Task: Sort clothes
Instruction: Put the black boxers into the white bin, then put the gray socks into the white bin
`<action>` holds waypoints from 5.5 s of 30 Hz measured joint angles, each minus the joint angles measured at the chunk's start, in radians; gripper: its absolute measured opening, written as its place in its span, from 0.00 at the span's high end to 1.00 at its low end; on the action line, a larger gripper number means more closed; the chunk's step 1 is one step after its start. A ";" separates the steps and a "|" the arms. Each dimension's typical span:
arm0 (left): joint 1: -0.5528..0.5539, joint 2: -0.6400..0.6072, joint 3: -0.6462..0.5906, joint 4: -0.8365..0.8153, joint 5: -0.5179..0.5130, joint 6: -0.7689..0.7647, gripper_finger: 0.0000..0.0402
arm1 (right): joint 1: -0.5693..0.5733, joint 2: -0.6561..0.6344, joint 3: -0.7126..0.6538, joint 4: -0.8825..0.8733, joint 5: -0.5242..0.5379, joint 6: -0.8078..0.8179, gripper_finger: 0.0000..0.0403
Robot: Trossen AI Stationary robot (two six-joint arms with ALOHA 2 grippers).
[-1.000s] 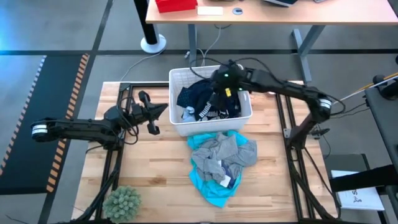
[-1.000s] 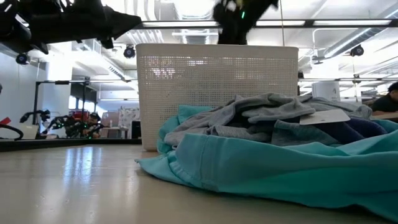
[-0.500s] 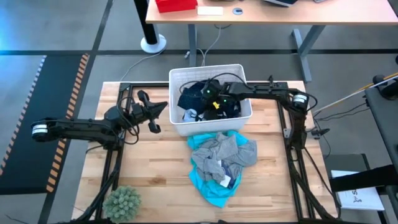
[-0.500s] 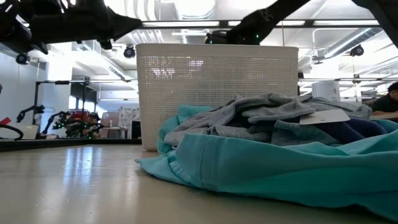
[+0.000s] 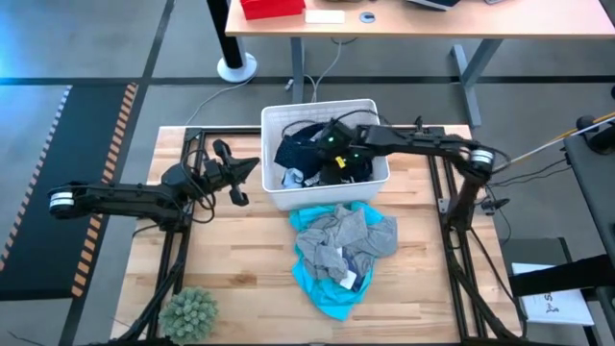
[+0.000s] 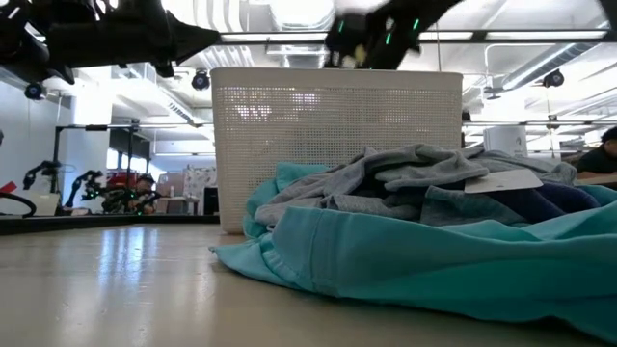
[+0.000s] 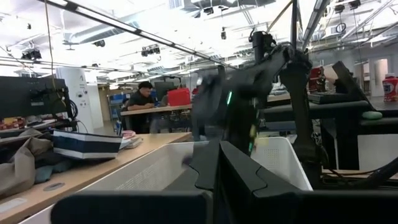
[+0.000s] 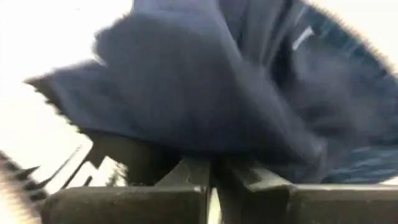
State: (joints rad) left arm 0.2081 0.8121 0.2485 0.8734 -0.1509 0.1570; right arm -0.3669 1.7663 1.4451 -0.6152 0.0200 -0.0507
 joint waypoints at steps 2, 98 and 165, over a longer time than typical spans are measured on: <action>0.000 0.000 0.000 0.000 0.000 0.000 1.00 | 0.011 -0.068 0.008 -0.017 0.006 -0.019 1.00; 0.002 0.028 0.000 0.032 0.003 0.004 1.00 | 0.652 -0.162 0.154 -0.122 0.330 0.106 1.00; 0.002 0.028 0.000 0.030 0.003 0.015 1.00 | 0.153 -0.172 0.466 -0.489 -0.047 0.052 0.40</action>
State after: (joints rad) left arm 0.2096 0.8402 0.2485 0.9039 -0.1478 0.1722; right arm -0.2141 1.5948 1.9109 -1.1047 -0.0269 0.0014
